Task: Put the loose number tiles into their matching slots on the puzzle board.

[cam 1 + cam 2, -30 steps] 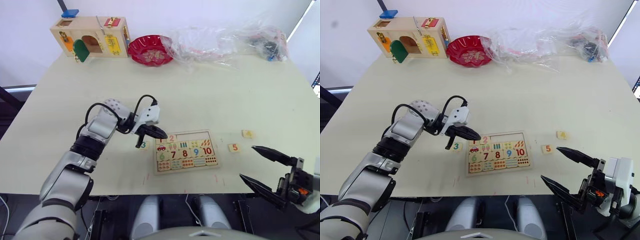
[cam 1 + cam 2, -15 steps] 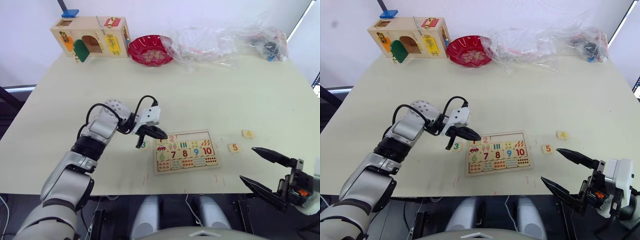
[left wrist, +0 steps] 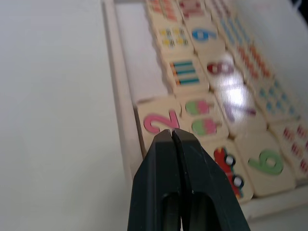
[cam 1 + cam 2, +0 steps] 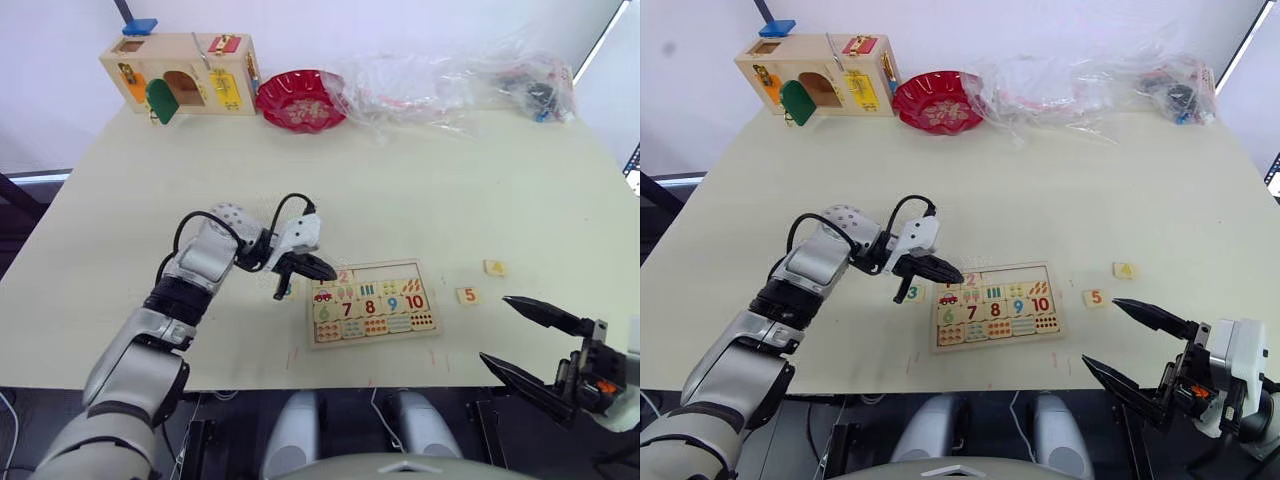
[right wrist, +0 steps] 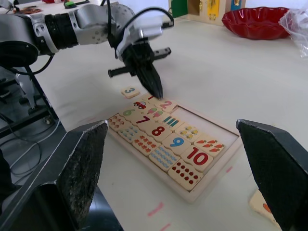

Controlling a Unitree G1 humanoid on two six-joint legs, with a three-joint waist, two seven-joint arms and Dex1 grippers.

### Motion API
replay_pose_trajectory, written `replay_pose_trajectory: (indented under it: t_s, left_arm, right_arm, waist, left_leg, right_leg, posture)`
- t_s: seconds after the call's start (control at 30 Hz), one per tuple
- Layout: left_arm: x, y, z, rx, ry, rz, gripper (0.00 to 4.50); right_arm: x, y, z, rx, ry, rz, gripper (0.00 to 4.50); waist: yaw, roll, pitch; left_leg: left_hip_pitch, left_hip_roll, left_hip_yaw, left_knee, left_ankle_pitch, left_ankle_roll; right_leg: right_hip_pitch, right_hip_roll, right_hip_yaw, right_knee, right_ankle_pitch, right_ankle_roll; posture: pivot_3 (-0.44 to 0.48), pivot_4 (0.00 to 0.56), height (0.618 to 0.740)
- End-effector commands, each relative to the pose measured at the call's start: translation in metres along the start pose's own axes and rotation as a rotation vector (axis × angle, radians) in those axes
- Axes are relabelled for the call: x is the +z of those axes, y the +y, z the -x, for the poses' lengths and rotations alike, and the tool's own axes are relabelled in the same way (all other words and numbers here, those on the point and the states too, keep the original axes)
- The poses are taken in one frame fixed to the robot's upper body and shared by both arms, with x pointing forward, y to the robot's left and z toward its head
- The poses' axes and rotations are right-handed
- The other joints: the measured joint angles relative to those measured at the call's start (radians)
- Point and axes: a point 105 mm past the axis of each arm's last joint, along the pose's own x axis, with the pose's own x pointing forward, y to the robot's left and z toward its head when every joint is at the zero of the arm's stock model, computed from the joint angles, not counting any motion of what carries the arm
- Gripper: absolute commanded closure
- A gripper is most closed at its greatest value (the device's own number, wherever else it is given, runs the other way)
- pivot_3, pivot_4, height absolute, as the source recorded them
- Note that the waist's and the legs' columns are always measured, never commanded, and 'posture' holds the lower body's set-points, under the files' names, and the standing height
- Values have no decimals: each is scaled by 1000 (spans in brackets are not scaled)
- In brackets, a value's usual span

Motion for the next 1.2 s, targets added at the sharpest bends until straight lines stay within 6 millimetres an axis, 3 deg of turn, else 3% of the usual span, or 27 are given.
replay_pose_trajectory:
  t_s: [0.03,0.17,0.33,0.47,0.7,0.83,0.9,0.93,0.97,1.03,1.2]
  left_arm:
    - [18,-3,20,58,-99,43,4439]
    - [21,-6,42,235,-294,161,4439]
    - [-1,-10,61,504,-407,242,4439]
    - [-14,-26,70,657,-483,312,4439]
    - [-32,-54,77,855,-546,389,4439]
    - [-58,-79,87,972,-510,474,4439]
    - [-72,-98,83,952,-489,520,3798]
    - [-77,-106,81,939,-480,536,3798]
    - [-80,-112,82,929,-481,555,3335]
    - [-87,-122,82,919,-475,577,2844]
    - [-107,-152,88,879,-419,618,891]
  right_arm:
    - [10,3,1,10,-21,53,0]
    - [11,-6,-12,-64,-60,85,0]
    - [7,-18,-30,-161,-93,78,0]
    - [1,-22,-42,-163,-113,14,0]
    - [-2,-47,-33,-250,-156,29,0]
    - [-10,-66,-28,-328,-147,52,0]
    - [-18,-72,-18,-354,-128,48,0]
    - [-23,-73,-12,-356,-111,39,0]
    - [-27,-72,-7,-357,-96,38,0]
    - [-32,-70,3,-354,-76,20,0]
    - [-48,-56,38,-388,5,-31,0]
  waist:
    - [-1,0,0]
    - [-5,0,0]
    - [0,1,0]
    - [5,0,-1]
    - [3,0,-1]
    - [-2,0,-1]
    - [-2,0,-1]
    - [0,0,-1]
    - [1,0,-1]
    - [2,0,-1]
    - [1,2,-2]
  left_leg:
    - [0,0,0,0,0,0]
    - [1,3,0,0,0,0]
    - [2,3,0,0,0,0]
    - [1,2,-1,0,0,0]
    - [2,1,-2,0,0,0]
    - [4,2,1,0,0,0]
    - [4,2,0,0,0,0]
    - [4,2,0,0,0,0]
    - [4,2,0,-1,0,0]
    - [4,2,1,-1,0,0]
    - [4,3,2,-2,0,0]
  right_leg:
    - [0,0,0,0,0,0]
    - [0,0,1,1,0,0]
    - [1,-2,0,2,0,0]
    - [1,-4,-1,1,0,0]
    - [2,-6,-3,1,0,0]
    - [2,-6,0,0,0,0]
    - [2,-5,-1,0,0,0]
    - [2,-5,-1,0,0,0]
    - [2,-5,-1,0,0,0]
    - [2,-5,-1,0,0,-1]
    - [2,-6,-1,-1,-4,-6]
  posture:
    - [0,150,740]
    - [0,150,740]
    - [0,150,740]
    - [0,150,740]
    - [0,150,740]
    - [0,150,740]
    - [0,150,740]
    - [0,150,740]
    - [0,150,740]
    - [0,150,740]
    - [0,150,740]
